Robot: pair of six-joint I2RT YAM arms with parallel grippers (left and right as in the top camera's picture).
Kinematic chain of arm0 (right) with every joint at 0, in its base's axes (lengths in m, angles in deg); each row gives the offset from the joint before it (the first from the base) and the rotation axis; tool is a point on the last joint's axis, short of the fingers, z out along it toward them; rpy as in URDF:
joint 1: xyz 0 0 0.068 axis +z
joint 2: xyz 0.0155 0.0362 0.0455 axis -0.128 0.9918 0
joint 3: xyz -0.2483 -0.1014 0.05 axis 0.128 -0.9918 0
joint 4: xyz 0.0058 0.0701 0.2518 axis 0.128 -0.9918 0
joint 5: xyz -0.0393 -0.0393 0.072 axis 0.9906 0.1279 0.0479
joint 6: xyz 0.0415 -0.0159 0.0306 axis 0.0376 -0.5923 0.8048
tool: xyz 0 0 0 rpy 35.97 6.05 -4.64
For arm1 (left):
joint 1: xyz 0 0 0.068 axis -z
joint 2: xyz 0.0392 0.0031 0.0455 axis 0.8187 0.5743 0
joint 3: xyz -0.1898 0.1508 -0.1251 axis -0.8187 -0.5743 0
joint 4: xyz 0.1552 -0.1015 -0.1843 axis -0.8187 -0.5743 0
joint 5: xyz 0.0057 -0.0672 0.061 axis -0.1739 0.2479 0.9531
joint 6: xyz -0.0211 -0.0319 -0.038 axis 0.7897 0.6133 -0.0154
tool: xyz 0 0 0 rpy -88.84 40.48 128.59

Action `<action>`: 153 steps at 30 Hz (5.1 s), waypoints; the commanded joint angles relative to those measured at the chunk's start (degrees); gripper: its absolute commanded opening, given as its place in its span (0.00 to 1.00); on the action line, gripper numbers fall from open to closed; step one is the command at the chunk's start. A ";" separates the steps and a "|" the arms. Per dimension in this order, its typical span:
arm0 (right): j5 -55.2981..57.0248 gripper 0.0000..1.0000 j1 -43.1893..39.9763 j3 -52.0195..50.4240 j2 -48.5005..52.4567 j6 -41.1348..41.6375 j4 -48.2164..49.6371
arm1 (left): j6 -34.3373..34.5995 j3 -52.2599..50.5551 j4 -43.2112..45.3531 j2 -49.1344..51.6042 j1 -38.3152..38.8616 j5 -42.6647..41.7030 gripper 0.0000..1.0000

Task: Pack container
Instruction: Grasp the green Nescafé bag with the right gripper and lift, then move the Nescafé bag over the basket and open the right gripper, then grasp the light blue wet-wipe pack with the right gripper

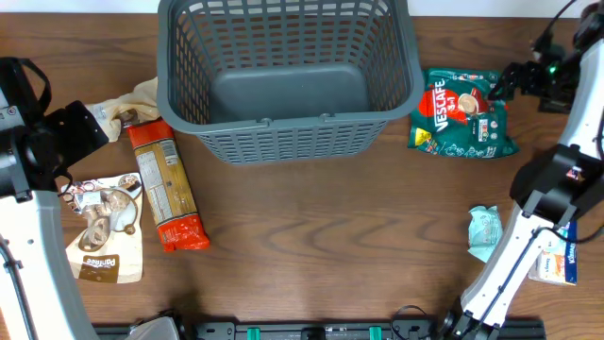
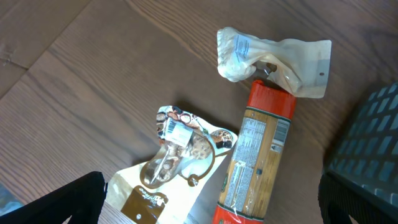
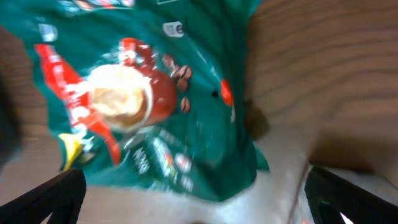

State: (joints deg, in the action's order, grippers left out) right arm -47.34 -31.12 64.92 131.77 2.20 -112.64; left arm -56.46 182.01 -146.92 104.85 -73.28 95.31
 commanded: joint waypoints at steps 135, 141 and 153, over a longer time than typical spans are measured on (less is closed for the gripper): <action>12.07 0.99 32.72 0.59 -37.46 10.62 12.31 | -5.09 0.94 0.48 -3.78 1.44 -7.52 0.98; 16.85 0.99 17.73 0.59 -43.50 17.14 -4.55 | -6.91 0.94 0.61 -4.28 2.36 -8.07 0.99; 12.09 0.99 11.43 -31.67 -68.72 17.09 -4.35 | -11.08 -0.52 -0.17 -9.11 13.03 -7.98 0.99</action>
State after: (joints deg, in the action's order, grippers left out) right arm -34.19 -19.23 41.60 68.45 17.67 -116.42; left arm -65.88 182.01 -146.70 98.06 -62.15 87.70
